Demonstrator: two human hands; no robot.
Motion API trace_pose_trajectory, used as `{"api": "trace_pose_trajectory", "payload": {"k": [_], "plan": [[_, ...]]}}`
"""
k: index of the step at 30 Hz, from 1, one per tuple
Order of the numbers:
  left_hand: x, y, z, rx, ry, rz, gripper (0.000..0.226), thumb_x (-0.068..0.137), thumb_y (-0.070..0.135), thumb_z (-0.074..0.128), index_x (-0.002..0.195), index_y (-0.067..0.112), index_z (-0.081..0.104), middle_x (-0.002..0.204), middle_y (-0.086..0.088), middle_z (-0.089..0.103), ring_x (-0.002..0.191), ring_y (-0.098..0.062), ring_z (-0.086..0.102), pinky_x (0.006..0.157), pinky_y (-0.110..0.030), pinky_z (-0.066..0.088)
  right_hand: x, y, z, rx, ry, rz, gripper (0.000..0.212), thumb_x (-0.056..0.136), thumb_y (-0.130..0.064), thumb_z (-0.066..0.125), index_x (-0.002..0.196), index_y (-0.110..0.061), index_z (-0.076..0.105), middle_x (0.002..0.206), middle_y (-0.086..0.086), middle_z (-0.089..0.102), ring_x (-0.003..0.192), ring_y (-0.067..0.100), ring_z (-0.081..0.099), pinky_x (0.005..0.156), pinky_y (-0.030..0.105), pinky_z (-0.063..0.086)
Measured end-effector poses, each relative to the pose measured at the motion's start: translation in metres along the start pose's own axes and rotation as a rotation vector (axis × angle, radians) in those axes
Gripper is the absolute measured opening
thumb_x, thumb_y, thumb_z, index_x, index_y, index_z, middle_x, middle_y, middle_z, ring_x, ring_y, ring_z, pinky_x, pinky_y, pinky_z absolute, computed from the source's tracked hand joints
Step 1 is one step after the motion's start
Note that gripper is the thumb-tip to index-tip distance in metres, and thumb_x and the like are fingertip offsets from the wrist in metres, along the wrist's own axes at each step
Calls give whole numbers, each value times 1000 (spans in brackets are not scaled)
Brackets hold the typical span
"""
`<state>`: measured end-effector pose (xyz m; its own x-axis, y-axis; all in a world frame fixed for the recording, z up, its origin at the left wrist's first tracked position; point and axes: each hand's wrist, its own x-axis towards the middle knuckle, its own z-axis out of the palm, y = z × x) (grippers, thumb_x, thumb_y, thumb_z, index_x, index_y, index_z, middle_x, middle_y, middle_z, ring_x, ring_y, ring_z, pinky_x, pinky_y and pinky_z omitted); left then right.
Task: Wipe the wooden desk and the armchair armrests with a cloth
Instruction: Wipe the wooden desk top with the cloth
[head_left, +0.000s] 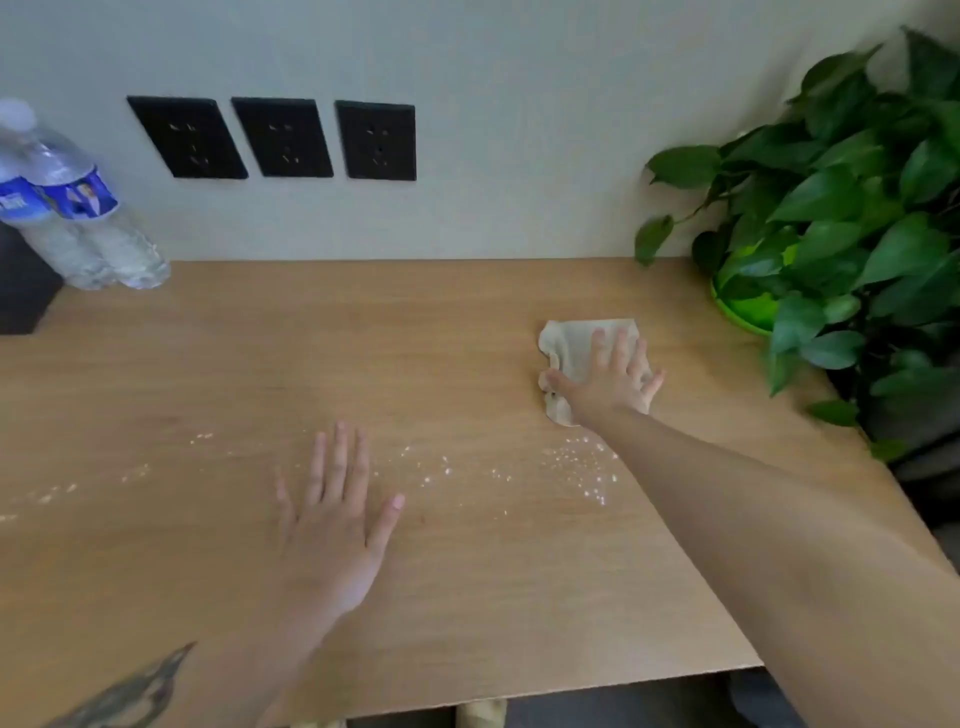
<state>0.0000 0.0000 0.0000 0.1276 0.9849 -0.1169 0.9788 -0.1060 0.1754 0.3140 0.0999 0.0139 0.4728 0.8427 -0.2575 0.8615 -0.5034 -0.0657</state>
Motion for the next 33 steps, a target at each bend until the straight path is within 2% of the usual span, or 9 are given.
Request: {"api": "trace_pose_trajectory", "payload": {"k": [7,12,14,18,20,24,29,31,33], "plan": [[-10,-16,27,37,1,55,66,91,61,-4,145,31,-26,155,12,-26,140,-6,-30,113,-38,-24,36,-12,23,-27,-79,82,99,76,-86,16,150,-28,-16,160,11,-18,145,35,-17,110,63,-5],[-13,-15,31,-13,11,80,65,94,54,12,152,28,-3,160,10,-1,145,-4,-13,119,-40,-2,38,-22,31,-48,38,97,66,96,-54,12,153,-27,-8,161,8,-10,146,37,-11,112,63,-3],[-13,-15,31,-29,19,82,64,94,52,16,152,27,2,160,9,3,146,-5,-7,119,-42,2,35,-14,29,-84,31,-49,60,99,-47,10,152,-28,-10,161,4,-14,146,34,-14,115,59,-3],[-13,-13,29,-27,11,72,65,93,52,14,152,25,5,160,8,4,147,-6,-6,119,-42,2,26,40,10,-152,-101,-664,55,103,-33,20,151,-36,-6,161,-6,-14,146,20,-19,117,47,-9],[-14,-13,27,-26,5,69,66,92,53,11,152,26,2,160,9,1,146,-5,-9,120,-43,2,13,84,-2,-94,-194,-716,58,103,-26,28,151,-39,-2,160,-10,-12,145,13,-20,117,42,-11],[-16,-11,23,-66,4,52,68,91,53,10,152,24,4,159,9,2,146,-6,-6,120,-42,0,-67,142,22,51,-27,-342,57,92,-44,14,147,-43,-3,161,-9,-9,146,14,-19,116,40,-12],[-17,-11,23,-88,6,32,69,89,55,6,151,27,0,158,13,1,145,-4,-8,120,-40,-2,-110,52,60,254,74,306,58,97,-42,14,153,-35,-1,161,2,-12,146,31,-17,114,56,-10],[-15,-11,24,-87,9,27,69,88,56,5,151,28,-2,158,14,-1,145,-4,-10,120,-40,-3,-95,8,60,307,60,405,60,98,-43,17,153,-31,-5,160,7,-16,144,37,-19,110,61,-11],[-14,-11,24,-78,5,29,69,88,56,5,151,27,-2,158,13,-1,145,-4,-10,120,-39,-3,-86,-30,64,256,58,300,63,97,-45,15,152,-30,-9,159,10,-19,143,39,-22,109,62,-14]]}}
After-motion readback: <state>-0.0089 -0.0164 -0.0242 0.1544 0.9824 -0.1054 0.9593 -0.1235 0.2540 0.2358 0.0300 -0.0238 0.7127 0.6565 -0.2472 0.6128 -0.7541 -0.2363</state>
